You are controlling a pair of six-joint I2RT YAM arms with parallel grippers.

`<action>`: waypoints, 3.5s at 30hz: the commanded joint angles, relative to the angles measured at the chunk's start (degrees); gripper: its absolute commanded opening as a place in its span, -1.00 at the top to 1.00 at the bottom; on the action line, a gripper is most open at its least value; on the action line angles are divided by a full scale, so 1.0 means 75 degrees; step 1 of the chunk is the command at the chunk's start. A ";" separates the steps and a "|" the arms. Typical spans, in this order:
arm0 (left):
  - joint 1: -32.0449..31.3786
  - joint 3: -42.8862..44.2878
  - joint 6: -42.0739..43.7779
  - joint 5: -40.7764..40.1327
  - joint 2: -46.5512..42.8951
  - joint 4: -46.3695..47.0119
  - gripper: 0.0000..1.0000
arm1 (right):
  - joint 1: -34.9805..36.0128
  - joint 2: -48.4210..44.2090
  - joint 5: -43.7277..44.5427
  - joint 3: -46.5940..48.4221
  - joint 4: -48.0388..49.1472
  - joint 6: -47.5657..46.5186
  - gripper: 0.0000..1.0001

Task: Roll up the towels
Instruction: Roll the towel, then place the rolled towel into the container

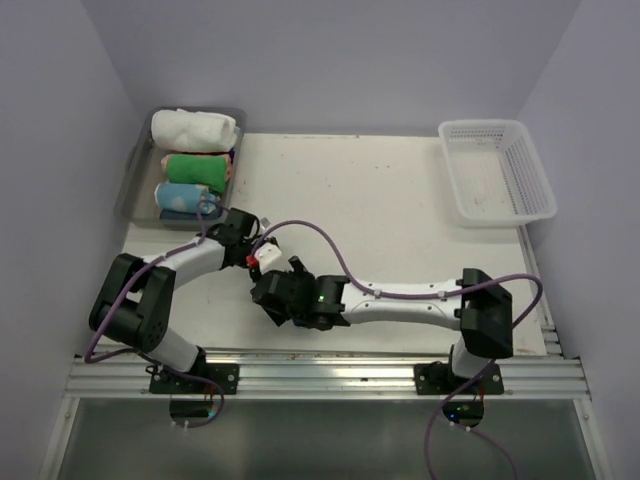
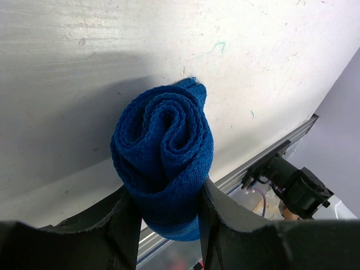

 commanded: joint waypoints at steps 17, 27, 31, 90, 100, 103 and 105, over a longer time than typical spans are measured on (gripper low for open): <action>-0.0048 0.0354 -0.0099 -0.0157 0.0064 -0.0352 -0.08 | 0.0471 0.2098 0.1575 0.0636 -0.0921 0.0219 0.19; 0.0022 0.0682 0.0112 -0.0263 -0.0439 -0.0844 -0.63 | -0.1402 -0.0222 -0.2629 -0.2384 0.2335 0.0675 0.33; 0.0034 0.0706 0.0147 -0.0263 -0.0475 -0.0856 -0.66 | -0.1978 -0.0762 -0.4014 -0.3219 0.3510 0.1062 0.34; -0.0892 0.0471 -0.0122 0.0300 0.0872 0.0234 0.73 | -0.3490 0.1394 -0.7371 -0.6385 1.1423 0.5434 -0.10; -0.0821 0.1373 0.0147 0.0112 0.0533 -0.0527 0.88 | -0.3502 -0.2188 -0.5653 -0.5310 0.5828 0.2769 -0.35; -0.0704 0.1736 0.0253 0.0159 0.0416 -0.0714 0.89 | -0.3502 -0.3502 -0.4795 -0.4254 0.3178 0.1618 -0.43; -0.0552 0.2098 0.0346 0.0252 0.0392 -0.0832 0.90 | -0.3502 -0.4157 -0.4033 -0.3820 0.2202 0.1252 -0.50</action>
